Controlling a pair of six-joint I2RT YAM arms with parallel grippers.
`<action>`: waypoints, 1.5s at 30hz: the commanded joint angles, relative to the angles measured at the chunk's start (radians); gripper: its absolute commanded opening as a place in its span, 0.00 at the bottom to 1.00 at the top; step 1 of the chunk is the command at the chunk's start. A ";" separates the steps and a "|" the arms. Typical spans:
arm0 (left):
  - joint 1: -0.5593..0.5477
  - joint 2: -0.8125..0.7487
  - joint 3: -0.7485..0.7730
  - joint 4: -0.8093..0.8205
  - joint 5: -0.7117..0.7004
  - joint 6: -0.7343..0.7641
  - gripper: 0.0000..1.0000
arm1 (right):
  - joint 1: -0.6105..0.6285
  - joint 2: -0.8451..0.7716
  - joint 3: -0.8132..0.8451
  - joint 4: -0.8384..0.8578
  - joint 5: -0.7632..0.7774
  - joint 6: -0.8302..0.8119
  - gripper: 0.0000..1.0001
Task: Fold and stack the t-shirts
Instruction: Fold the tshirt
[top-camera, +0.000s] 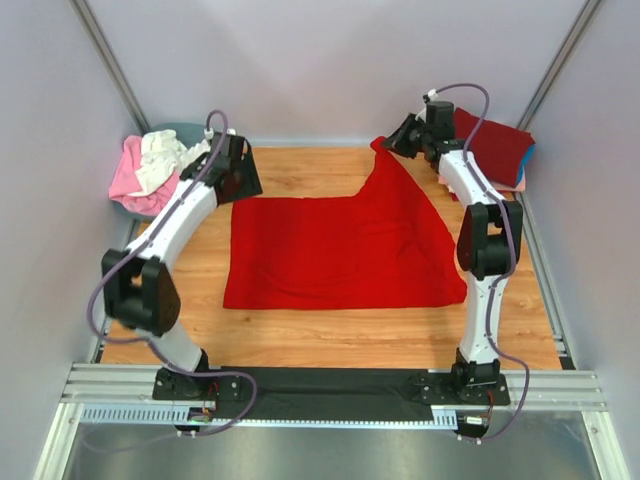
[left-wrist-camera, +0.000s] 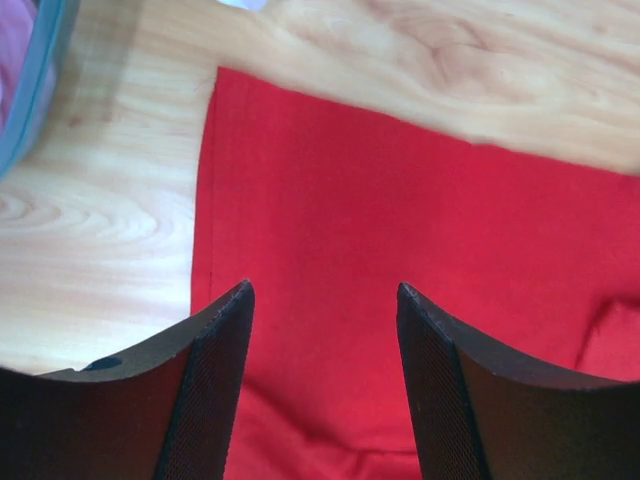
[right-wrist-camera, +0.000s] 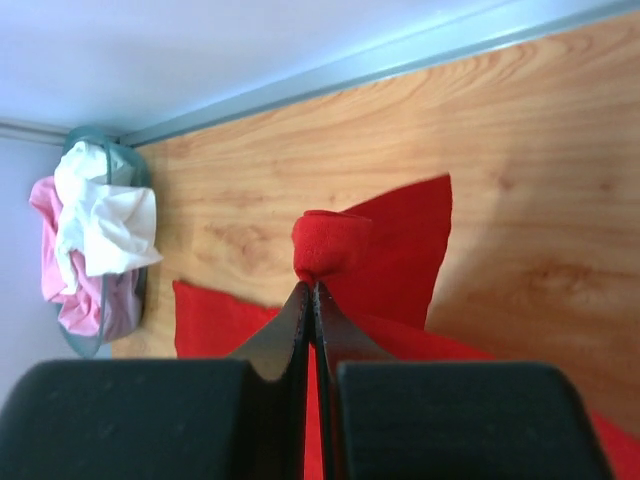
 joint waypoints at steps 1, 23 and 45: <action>0.039 0.175 0.201 -0.021 -0.009 0.039 0.66 | -0.001 -0.138 -0.134 0.095 -0.060 -0.017 0.00; 0.134 0.729 0.644 -0.176 -0.044 0.051 0.68 | 0.015 -0.456 -0.536 0.198 -0.220 -0.048 0.00; 0.153 0.884 0.820 -0.340 -0.052 0.007 0.19 | 0.031 -0.589 -0.724 0.218 -0.226 -0.060 0.00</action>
